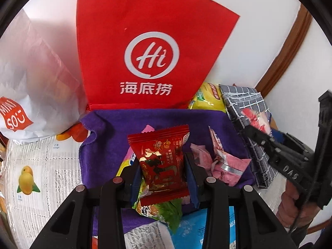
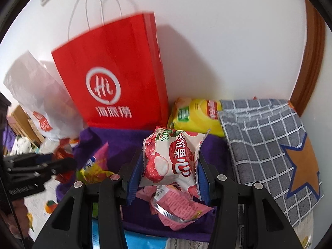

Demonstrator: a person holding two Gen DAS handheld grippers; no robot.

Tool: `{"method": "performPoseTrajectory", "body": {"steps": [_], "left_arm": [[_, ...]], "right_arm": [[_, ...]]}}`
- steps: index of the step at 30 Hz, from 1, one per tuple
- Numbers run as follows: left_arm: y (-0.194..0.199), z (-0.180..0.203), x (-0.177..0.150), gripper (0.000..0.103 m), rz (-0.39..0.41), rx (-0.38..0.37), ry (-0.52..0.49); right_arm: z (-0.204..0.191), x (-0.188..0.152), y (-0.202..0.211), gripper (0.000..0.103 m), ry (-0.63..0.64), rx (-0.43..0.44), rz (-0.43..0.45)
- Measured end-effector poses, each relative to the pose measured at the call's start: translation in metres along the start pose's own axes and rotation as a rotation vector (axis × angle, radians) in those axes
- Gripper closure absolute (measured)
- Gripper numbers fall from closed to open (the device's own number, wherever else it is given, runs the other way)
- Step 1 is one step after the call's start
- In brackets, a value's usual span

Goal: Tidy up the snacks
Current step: 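Carry the lychee packet and red candy packet over the purple towel, then open both grippers to drop the packets onto the purple towel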

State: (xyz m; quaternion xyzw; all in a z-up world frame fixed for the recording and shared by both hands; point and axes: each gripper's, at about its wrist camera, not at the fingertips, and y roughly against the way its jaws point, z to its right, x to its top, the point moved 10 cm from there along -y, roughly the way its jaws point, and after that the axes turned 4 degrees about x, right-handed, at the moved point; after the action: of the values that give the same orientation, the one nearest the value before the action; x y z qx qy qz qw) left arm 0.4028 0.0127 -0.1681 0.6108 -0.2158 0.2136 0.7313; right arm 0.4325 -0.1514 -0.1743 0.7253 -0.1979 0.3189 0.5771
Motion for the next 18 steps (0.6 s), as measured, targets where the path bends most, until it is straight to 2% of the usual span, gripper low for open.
{"method": "performPoseTrajectory", "body": {"steps": [7,18], "left_arm": [[-0.013,-0.008,-0.002,0.067,-0.028,0.009,0.019],[-0.023,-0.012,-0.007,0.067,-0.052,0.004,0.039]], "right_arm": [[0.004,-0.017,-0.025,0.055,0.027,-0.010,-0.074],[0.004,-0.024,-0.033,0.055,0.035,-0.003,-0.098]]}}
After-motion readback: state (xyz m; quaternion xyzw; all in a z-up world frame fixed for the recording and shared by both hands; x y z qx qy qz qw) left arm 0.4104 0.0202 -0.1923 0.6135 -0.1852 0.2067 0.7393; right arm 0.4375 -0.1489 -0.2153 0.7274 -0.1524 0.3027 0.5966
